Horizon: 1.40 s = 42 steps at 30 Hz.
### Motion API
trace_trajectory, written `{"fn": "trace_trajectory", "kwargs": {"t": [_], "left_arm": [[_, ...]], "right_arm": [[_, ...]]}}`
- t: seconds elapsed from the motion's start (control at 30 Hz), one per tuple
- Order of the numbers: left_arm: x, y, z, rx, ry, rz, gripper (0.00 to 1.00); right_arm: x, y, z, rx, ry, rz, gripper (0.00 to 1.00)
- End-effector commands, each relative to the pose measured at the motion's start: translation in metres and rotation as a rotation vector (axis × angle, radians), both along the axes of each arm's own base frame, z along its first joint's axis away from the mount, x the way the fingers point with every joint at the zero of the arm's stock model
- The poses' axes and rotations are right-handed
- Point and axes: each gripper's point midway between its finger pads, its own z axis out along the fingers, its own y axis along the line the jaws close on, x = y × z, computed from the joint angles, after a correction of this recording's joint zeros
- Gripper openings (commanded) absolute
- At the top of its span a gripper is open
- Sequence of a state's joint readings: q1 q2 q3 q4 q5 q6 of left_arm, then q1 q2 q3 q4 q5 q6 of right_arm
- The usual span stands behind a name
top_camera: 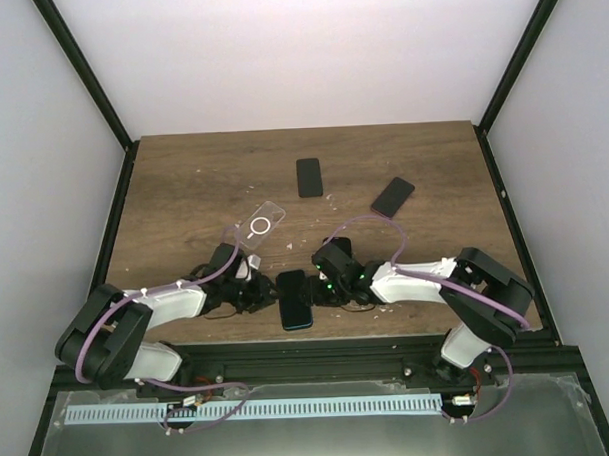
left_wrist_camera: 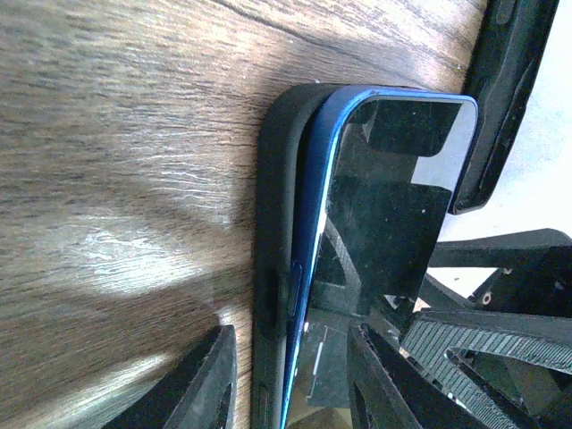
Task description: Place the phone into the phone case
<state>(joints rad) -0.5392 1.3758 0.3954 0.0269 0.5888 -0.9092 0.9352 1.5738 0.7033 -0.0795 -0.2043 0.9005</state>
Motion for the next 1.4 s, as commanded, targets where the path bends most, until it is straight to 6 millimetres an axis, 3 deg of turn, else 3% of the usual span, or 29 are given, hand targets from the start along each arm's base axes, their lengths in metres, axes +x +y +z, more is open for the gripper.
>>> {"fn": "trace_trajectory", "kwargs": {"t": [0.0, 0.13, 0.3, 0.43, 0.57, 0.77, 1.0, 1.2, 1.37], "left_arm": [[-0.006, -0.002, -0.002, -0.018, -0.002, -0.025, 0.36], [-0.009, -0.003, -0.003, -0.033, 0.004, -0.038, 0.35], [-0.015, 0.002, -0.007, -0.02, 0.0, -0.048, 0.26], [-0.02, 0.003, -0.001, -0.048, -0.026, -0.045, 0.26], [-0.022, 0.005, -0.004, -0.035, -0.029, -0.057, 0.29], [-0.025, 0.01, -0.004, -0.011, -0.042, -0.061, 0.34], [-0.022, 0.011, -0.005, -0.001, -0.045, -0.053, 0.3], [-0.021, 0.008, -0.004, -0.015, -0.046, -0.052, 0.3], [-0.018, 0.002, 0.0, -0.054, -0.058, -0.059, 0.3]], "right_arm": [[0.0, 0.001, -0.015, 0.029, 0.024, -0.012, 0.48], [-0.003, 0.014, -0.006, 0.112, 0.025, 0.021, 0.49], [-0.002, 0.032, 0.034, 0.264, -0.02, 0.078, 0.49], [-0.01, 0.042, 0.063, 0.408, -0.037, 0.119, 0.49], [-0.01, 0.046, 0.07, 0.429, -0.044, 0.133, 0.49], [-0.01, 0.046, 0.06, 0.41, -0.005, 0.118, 0.49], [0.002, 0.002, 0.008, 0.077, 0.011, -0.025, 0.49], [-0.004, -0.009, -0.004, 0.039, 0.024, -0.035, 0.25], [-0.004, 0.005, 0.001, 0.096, 0.013, 0.017, 0.14]]}}
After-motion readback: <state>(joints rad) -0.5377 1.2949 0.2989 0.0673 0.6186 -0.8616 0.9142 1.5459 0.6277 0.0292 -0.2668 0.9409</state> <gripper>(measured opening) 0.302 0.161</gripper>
